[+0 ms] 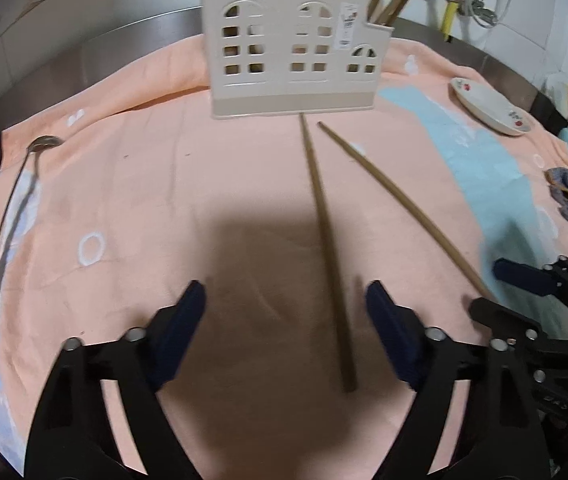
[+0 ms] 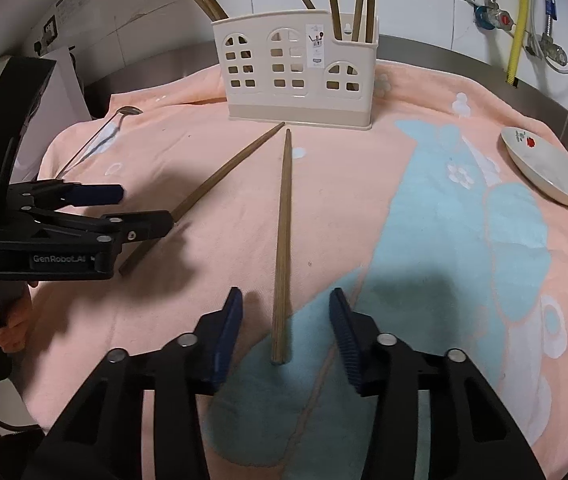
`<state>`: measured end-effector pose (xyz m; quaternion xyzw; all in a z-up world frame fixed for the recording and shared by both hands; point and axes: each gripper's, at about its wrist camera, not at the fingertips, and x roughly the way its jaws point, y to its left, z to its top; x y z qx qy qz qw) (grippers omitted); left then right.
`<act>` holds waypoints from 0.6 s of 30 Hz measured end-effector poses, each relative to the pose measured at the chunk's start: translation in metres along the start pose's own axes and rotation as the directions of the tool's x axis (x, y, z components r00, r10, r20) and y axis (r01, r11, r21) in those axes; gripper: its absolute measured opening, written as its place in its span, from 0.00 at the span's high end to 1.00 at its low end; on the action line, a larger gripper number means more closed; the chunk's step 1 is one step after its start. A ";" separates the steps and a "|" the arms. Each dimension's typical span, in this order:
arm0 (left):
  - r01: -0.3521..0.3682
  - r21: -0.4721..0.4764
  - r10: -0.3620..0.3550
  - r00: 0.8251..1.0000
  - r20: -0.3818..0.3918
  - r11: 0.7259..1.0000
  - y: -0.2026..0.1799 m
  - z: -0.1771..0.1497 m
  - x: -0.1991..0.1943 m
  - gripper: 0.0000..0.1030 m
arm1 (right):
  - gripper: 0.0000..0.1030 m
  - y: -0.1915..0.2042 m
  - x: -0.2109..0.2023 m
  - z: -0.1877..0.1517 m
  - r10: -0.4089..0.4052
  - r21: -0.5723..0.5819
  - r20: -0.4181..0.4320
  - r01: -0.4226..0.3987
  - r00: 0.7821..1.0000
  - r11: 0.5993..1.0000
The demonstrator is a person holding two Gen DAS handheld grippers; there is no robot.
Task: Organize utensils
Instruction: 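Open the right gripper and reposition both grippers over the two chopsticks, then close the right gripper on one wooden chopstick while the left gripper grasps the other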
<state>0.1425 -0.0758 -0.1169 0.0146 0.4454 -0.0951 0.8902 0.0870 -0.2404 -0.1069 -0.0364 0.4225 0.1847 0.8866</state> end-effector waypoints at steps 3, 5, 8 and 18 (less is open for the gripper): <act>0.036 0.019 -0.036 0.999 0.009 0.999 -0.007 0.001 -0.002 0.35 | 0.68 0.002 -0.001 0.001 0.003 -0.001 0.009 -0.003 1.000 1.000; 0.058 0.029 -0.058 0.998 0.019 0.998 -0.010 0.001 -0.003 0.42 | 0.72 0.002 0.000 0.001 0.002 0.001 0.010 -0.002 1.000 1.000; 0.099 0.034 -0.099 0.995 0.021 0.995 -0.014 0.002 -0.003 0.46 | 0.73 0.002 0.002 0.000 0.003 0.005 0.004 -0.003 1.000 1.000; 0.152 0.021 -0.152 0.988 0.000 0.988 -0.011 0.003 0.009 0.68 | 0.85 0.003 0.004 0.001 -0.002 0.001 0.000 0.002 1.000 1.000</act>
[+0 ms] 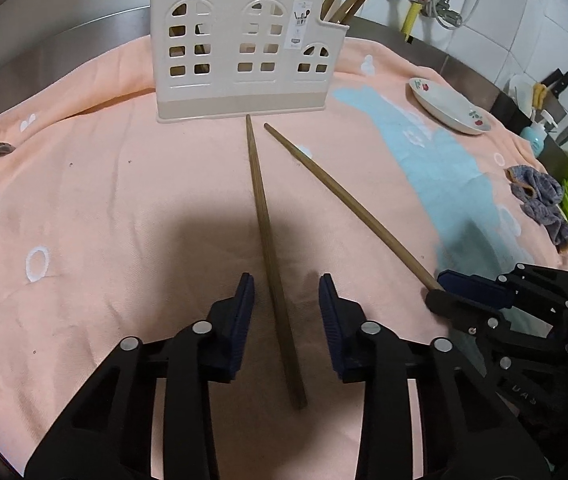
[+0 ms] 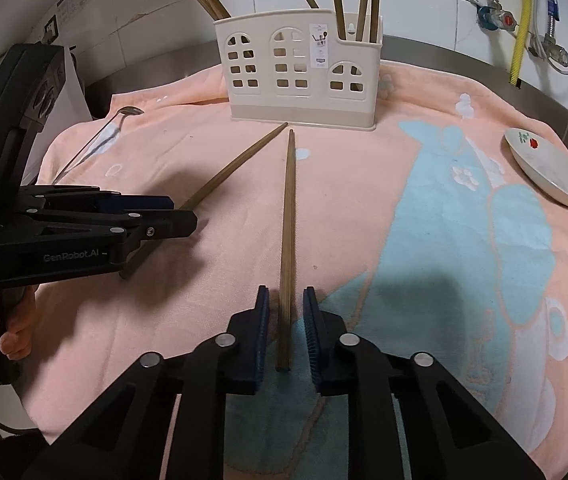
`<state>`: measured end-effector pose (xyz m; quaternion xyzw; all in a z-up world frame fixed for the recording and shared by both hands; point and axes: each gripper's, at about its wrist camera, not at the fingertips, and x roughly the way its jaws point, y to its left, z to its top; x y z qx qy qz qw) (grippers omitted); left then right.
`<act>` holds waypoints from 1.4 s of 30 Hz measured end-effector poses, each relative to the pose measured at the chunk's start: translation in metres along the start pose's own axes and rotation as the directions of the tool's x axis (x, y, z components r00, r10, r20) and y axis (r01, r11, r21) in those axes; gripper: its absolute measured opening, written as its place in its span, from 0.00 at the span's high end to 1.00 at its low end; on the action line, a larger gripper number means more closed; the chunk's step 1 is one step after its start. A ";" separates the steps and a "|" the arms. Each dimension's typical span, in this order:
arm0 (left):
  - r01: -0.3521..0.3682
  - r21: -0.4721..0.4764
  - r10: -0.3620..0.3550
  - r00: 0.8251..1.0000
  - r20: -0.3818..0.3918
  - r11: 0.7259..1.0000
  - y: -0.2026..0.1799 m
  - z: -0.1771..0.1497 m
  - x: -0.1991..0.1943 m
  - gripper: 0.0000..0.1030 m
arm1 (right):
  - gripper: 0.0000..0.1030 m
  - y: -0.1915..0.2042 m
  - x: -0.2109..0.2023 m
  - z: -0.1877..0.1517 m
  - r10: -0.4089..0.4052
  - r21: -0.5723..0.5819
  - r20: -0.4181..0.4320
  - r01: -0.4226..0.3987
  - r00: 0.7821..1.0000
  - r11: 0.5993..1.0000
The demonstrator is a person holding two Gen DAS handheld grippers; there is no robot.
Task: Organize utensils
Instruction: 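Close the right gripper on one wooden chopstick while the left gripper grasps the other, then lift both held chopsticks upright above the white holder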
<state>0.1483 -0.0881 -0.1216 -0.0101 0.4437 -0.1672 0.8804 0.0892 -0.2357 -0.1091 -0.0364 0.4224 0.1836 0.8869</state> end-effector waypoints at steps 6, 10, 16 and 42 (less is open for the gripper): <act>-0.011 0.010 0.011 1.000 -0.006 1.000 -0.001 0.001 0.002 0.70 | 0.92 0.002 -0.001 -0.001 -0.006 -0.015 0.001 0.006 1.000 1.000; -0.021 0.016 0.021 1.000 -0.006 1.000 -0.003 0.001 0.002 0.70 | 0.93 0.005 -0.002 -0.003 -0.018 -0.029 0.003 0.018 1.000 0.999; -0.026 0.011 0.026 1.000 -0.002 1.000 -0.004 0.000 0.001 0.83 | 0.93 0.005 -0.002 -0.004 -0.022 -0.026 0.003 0.022 1.000 0.999; -0.053 0.034 0.048 0.991 0.124 0.998 0.001 0.024 -0.058 0.94 | 0.94 0.011 -0.055 0.033 -0.026 -0.030 0.170 0.032 0.985 0.999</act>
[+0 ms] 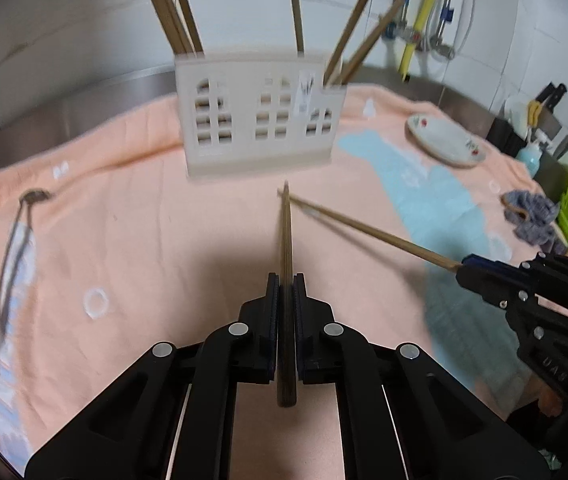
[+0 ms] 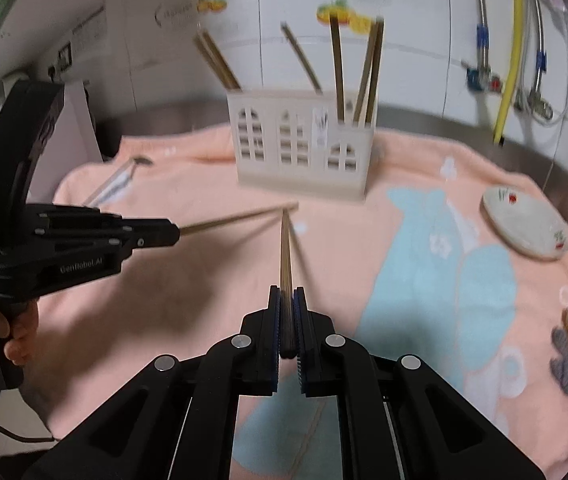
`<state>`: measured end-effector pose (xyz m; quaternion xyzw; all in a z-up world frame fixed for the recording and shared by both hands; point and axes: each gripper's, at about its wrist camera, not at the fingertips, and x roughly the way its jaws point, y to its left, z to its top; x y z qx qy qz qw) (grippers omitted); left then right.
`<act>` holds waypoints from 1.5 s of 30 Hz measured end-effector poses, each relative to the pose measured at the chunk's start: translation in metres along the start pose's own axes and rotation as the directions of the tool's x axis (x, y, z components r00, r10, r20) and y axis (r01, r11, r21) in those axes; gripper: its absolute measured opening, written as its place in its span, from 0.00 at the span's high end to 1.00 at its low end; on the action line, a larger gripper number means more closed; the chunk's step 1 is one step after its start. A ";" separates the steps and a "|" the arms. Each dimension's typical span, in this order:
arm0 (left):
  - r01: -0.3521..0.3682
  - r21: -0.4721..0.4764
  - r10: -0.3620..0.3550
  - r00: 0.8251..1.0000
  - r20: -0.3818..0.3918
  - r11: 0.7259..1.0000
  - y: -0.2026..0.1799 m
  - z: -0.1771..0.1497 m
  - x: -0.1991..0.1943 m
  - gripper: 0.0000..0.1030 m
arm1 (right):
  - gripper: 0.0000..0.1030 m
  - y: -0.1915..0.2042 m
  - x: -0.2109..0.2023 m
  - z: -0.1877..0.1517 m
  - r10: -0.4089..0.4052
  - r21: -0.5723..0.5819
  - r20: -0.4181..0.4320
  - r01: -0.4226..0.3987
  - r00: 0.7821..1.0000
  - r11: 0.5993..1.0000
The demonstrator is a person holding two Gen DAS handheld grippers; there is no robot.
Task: Organize utensils
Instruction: 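Lift both held chopsticks upright above the white holder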
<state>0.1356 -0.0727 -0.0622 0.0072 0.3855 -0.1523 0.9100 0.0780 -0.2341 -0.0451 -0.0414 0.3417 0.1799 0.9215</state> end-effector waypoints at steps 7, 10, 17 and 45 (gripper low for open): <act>0.008 0.021 -0.010 0.997 0.079 1.000 0.006 0.032 -0.027 0.95 | 0.94 0.004 -0.018 0.041 0.033 -0.027 0.087 -0.030 0.996 0.999; 0.014 0.025 -0.017 0.996 0.089 1.000 0.010 0.043 -0.031 0.95 | 0.94 0.005 -0.019 0.053 0.039 -0.048 0.098 -0.034 0.994 0.998; 0.039 0.026 -0.041 0.994 0.099 0.999 0.020 0.069 -0.038 0.95 | 0.94 0.006 -0.022 0.092 0.055 -0.093 0.125 -0.044 0.991 0.995; -0.040 0.066 0.013 0.926 0.377 0.997 0.033 0.221 -0.113 0.95 | 0.94 0.001 -0.076 0.215 -0.049 -0.280 0.206 0.107 0.977 0.954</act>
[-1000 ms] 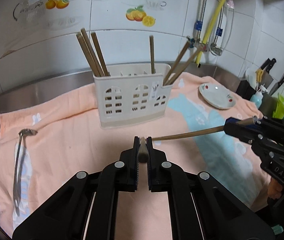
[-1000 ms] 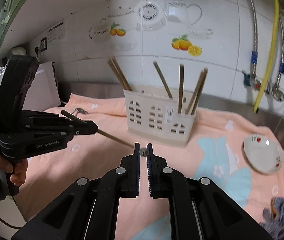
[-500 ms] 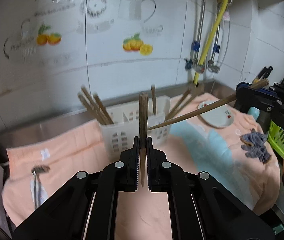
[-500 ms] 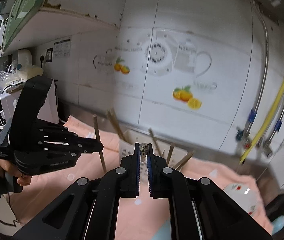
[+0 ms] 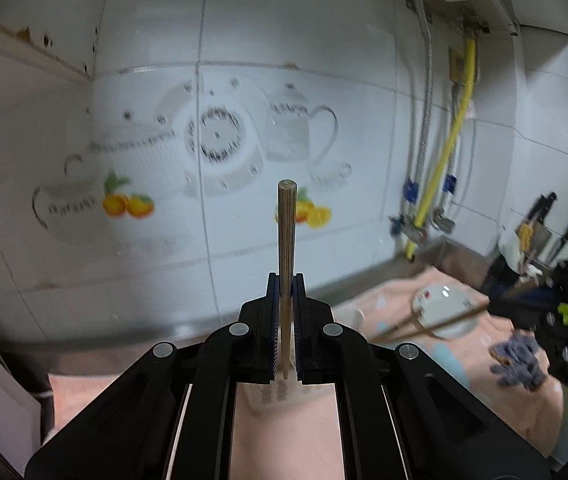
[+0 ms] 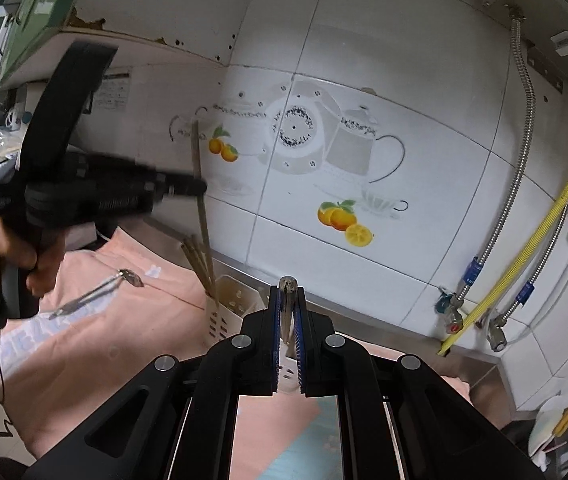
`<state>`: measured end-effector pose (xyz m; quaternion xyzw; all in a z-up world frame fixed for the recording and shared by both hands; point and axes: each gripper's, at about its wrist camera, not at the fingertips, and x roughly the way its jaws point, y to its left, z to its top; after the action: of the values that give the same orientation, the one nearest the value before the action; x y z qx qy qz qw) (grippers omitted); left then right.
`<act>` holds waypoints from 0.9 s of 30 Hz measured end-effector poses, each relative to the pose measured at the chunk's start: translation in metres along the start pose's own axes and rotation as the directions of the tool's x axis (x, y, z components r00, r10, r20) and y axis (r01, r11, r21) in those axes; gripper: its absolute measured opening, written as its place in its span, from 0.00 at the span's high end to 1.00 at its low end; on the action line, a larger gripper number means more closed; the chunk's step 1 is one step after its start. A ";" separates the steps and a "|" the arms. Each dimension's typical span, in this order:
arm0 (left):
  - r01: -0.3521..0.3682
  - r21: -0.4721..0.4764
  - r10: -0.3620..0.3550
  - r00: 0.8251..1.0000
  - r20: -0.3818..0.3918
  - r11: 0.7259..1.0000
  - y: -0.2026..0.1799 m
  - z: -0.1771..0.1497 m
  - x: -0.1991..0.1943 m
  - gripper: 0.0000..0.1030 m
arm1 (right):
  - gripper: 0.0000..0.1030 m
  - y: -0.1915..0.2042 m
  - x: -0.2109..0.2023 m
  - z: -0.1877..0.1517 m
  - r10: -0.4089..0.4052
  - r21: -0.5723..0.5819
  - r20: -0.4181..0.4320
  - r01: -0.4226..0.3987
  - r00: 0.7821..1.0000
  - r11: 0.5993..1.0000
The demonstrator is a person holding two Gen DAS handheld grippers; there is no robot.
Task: Organize utensils
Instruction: 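Lift both held chopsticks upright above the white holder, then lower both chopsticks into the white holder and open both grippers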
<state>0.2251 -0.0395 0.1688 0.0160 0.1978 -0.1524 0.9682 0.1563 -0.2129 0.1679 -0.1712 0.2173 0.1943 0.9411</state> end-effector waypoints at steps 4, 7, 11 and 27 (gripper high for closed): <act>-0.019 -0.016 0.019 1.000 0.018 1.000 0.006 0.005 0.012 0.95 | 0.94 -0.007 0.011 0.001 -0.006 0.001 -0.018 0.006 1.000 1.000; -0.025 -0.037 0.025 1.000 0.004 0.999 0.011 0.002 0.025 0.95 | 0.94 -0.010 0.020 0.001 -0.012 0.003 -0.027 0.012 1.000 1.000; -0.023 -0.062 0.021 0.999 -0.030 0.998 0.016 -0.007 0.041 0.95 | 0.94 -0.012 0.033 -0.001 -0.005 0.007 -0.046 0.006 0.999 1.000; -0.018 -0.072 0.008 0.990 -0.138 0.997 0.021 -0.037 0.072 0.95 | 0.94 -0.022 0.093 -0.019 0.026 0.070 -0.151 -0.015 0.988 0.997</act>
<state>0.2803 -0.0369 0.1059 -0.0077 0.2693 -0.1375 0.9531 0.2368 -0.2126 0.1129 -0.1509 0.2968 0.1827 0.9251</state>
